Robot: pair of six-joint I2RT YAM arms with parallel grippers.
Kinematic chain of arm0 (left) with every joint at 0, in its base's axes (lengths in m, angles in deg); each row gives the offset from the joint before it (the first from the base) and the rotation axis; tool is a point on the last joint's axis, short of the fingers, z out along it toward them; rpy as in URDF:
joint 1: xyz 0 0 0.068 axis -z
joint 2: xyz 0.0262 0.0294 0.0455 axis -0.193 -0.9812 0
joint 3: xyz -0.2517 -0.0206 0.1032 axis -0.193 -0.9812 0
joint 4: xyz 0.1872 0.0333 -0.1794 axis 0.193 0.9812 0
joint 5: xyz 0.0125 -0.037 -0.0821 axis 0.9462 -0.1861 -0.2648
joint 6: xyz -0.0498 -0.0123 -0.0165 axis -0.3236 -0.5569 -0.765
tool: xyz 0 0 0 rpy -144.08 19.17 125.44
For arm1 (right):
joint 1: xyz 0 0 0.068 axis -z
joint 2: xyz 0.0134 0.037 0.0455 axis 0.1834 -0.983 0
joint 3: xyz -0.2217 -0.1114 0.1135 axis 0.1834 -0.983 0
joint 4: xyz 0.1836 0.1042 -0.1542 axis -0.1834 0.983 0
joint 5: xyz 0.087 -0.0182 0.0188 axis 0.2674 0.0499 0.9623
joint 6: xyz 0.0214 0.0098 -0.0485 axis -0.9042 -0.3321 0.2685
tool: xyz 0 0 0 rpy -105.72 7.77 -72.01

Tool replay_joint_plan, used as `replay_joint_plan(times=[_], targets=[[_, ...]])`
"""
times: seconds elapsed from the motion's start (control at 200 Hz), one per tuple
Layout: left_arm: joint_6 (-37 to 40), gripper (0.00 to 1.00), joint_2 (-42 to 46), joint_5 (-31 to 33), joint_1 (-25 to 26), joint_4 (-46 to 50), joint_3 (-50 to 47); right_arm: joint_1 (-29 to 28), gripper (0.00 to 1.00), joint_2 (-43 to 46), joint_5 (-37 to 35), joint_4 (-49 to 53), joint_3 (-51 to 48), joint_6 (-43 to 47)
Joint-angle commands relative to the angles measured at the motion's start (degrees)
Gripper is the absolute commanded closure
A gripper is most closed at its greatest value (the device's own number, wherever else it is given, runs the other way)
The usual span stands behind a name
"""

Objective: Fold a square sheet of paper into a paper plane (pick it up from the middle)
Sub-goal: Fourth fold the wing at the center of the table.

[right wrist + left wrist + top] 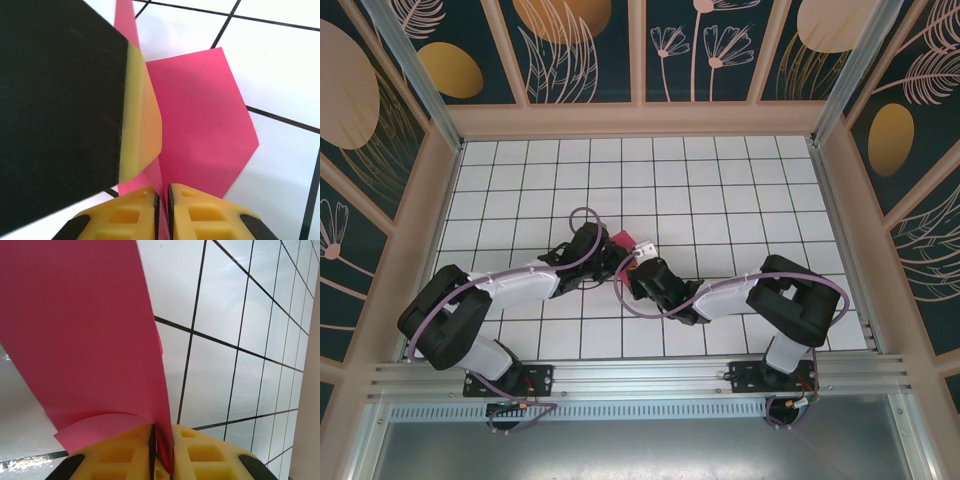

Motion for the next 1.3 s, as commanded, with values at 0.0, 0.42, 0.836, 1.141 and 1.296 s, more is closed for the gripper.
replay_joint_plan(times=[0.0,0.42,0.836,1.141,1.296], targets=[[1.1,0.84,-1.2,0.2,-0.3,0.4,0.5,0.1,0.81,1.5,2.7,-0.6,-1.0,-2.3],[7.3,0.99,-3.3,-1.1,-0.3,-0.4,0.5,12.5,0.81,11.1,31.3,-1.1,-7.0,-19.1],[10.2,1.0,-1.5,-5.1,-1.0,-2.1,-0.1,18.9,0.94,0.4,38.3,4.2,3.3,-22.7],[11.5,1.0,-1.3,-13.7,-4.7,-7.9,-2.9,19.4,0.94,-7.8,36.6,12.1,10.6,-19.9],[14.0,1.0,-2.7,-18.1,-6.7,-9.0,-3.4,19.9,0.95,-9.8,34.1,16.9,12.5,-17.6]])
